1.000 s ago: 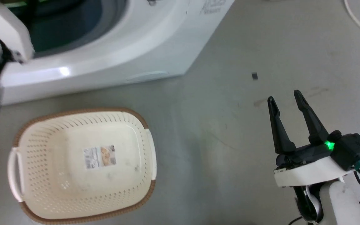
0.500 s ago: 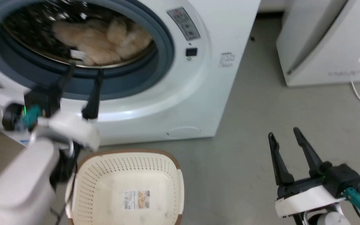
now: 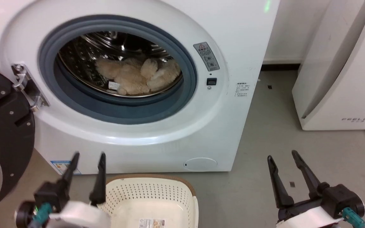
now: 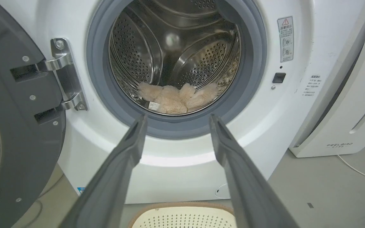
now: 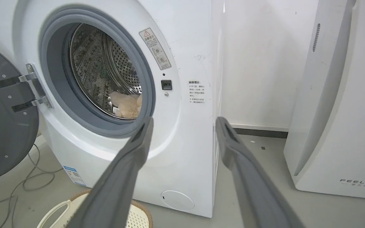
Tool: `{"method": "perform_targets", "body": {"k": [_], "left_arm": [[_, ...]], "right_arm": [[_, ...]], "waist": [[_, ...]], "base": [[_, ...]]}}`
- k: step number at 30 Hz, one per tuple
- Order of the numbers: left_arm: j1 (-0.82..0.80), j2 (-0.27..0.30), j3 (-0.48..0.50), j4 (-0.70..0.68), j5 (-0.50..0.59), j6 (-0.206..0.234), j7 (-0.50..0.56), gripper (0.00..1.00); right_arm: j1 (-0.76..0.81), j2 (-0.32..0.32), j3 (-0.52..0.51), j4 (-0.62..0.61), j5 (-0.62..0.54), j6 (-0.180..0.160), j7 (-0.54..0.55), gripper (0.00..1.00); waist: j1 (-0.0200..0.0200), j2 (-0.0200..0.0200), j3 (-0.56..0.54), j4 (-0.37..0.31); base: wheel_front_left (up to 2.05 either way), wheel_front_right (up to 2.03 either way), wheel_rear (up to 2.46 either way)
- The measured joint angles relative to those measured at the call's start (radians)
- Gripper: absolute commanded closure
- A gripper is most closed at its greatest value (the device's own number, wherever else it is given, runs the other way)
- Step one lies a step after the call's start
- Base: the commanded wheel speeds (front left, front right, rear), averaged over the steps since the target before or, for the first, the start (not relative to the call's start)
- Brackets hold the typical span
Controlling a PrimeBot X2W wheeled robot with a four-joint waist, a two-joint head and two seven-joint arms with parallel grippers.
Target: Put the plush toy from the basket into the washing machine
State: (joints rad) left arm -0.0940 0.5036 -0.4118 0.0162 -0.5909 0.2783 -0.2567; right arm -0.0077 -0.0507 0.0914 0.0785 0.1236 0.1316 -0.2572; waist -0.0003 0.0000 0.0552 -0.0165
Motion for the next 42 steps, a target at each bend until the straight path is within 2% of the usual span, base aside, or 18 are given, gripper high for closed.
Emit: {"method": "perform_targets", "body": {"k": [6,12,25,26,42], "left_arm": [[0.12,-0.083,0.037,0.003,0.072,-0.019,0.0,0.0],[0.18,-0.139,0.068,0.008,0.146,-0.045,0.0,0.0],[0.203,-0.216,0.137,0.019,0.236,-0.106,0.0,0.0],[0.202,-0.218,0.138,0.02,0.238,-0.105,0.001,1.0],[0.201,-0.238,0.16,0.019,0.264,-0.117,0.025,1.0]], "right_arm": [[0.031,0.0,0.008,-0.004,0.001,0.0,0.0,0.0],[0.059,0.0,0.001,-0.013,0.002,0.0,0.0,0.0],[0.063,0.0,0.002,-0.015,0.009,0.0,0.0,0.0],[0.063,0.0,0.003,-0.015,0.009,0.0,0.0,1.0],[0.062,0.0,-0.005,-0.016,0.004,0.0,0.024,1.0]], "waist": [[0.0001,0.0,-0.037,0.004],[0.0001,0.0,-0.05,0.004],[0.0002,0.0,-0.05,0.006],[0.0002,0.0,-0.05,0.006],[0.0003,0.0,-0.05,0.007]], "base": [[0.0,0.0,0.0],[0.0,0.0,0.0],[0.0,0.0,0.0],[0.0,0.0,0.0],[0.0,0.0,0.0]]}}
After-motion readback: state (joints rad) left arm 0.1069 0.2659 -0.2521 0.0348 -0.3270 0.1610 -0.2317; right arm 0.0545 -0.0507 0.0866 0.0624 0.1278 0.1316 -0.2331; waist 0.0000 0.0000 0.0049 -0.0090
